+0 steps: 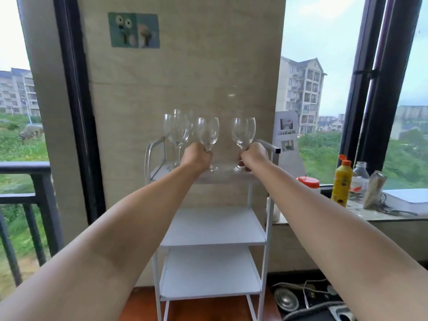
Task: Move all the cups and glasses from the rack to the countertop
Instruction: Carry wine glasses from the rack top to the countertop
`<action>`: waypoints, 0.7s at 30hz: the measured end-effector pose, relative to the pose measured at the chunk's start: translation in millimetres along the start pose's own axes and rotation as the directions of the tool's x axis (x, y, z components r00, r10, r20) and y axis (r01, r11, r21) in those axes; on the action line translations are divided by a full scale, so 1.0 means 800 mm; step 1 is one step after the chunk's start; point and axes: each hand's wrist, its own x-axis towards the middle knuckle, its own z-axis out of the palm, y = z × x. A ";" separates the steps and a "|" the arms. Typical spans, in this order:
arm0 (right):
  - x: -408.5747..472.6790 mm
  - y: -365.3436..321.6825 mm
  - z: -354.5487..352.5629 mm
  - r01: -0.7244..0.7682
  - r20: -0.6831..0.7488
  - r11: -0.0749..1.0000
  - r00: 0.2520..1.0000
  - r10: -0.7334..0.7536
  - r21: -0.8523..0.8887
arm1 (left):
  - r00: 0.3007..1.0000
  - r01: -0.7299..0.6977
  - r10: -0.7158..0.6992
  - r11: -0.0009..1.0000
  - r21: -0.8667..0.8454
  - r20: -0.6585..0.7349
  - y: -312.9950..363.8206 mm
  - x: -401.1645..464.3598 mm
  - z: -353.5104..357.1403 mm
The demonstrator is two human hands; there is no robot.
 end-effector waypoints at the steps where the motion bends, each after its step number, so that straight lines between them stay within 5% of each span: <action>1: -0.002 -0.002 -0.001 0.011 -0.006 1.000 1.000 -0.011 0.009 | 1.000 -0.015 0.015 1.000 -0.005 -0.001 0.002 -0.002 -0.002; 13: -0.097 -0.015 -0.018 0.324 -0.206 0.945 0.923 -0.326 -0.045 | 0.964 -0.209 0.161 0.951 -0.228 -0.211 0.039 -0.087 -0.036; 21: -0.176 0.046 -0.057 0.293 -0.343 0.954 0.892 -0.294 -0.054 | 0.957 -0.286 0.249 0.894 -0.346 -0.146 0.041 -0.187 0.003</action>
